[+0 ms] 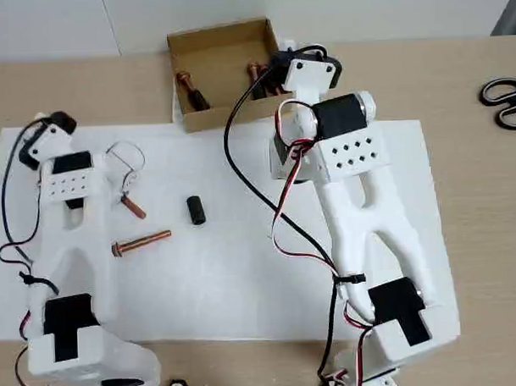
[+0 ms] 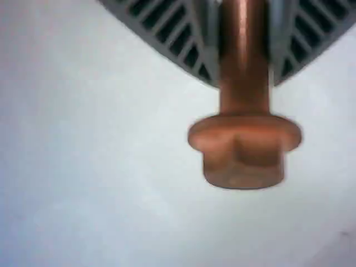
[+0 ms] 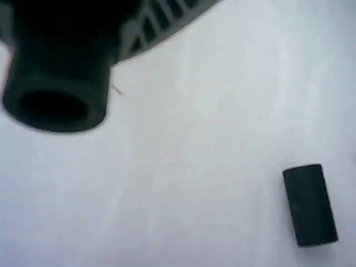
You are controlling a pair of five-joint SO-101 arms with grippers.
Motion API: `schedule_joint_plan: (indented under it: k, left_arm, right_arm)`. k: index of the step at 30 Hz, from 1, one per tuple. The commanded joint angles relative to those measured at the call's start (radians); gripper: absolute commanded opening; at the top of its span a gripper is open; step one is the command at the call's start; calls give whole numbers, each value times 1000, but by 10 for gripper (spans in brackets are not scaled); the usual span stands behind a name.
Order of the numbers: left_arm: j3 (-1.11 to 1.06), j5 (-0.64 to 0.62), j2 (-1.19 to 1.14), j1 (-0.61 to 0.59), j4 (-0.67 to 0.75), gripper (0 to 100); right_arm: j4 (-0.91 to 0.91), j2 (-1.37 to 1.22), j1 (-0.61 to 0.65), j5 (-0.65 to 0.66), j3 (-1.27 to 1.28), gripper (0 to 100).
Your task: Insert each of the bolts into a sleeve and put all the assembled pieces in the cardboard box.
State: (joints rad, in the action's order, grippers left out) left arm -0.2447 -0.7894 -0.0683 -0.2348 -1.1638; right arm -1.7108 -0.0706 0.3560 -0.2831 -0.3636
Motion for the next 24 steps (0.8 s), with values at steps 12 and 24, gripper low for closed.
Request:
schedule_joint_plan:
  k: [12,24]
  left_arm:
    - [209,114,397,172,-192,6]
    - [208,207,594,187,-196,6]
  right_arm:
    - [5,87,10,-9,-8,4]
    - [16,341,117,-25,129,4]
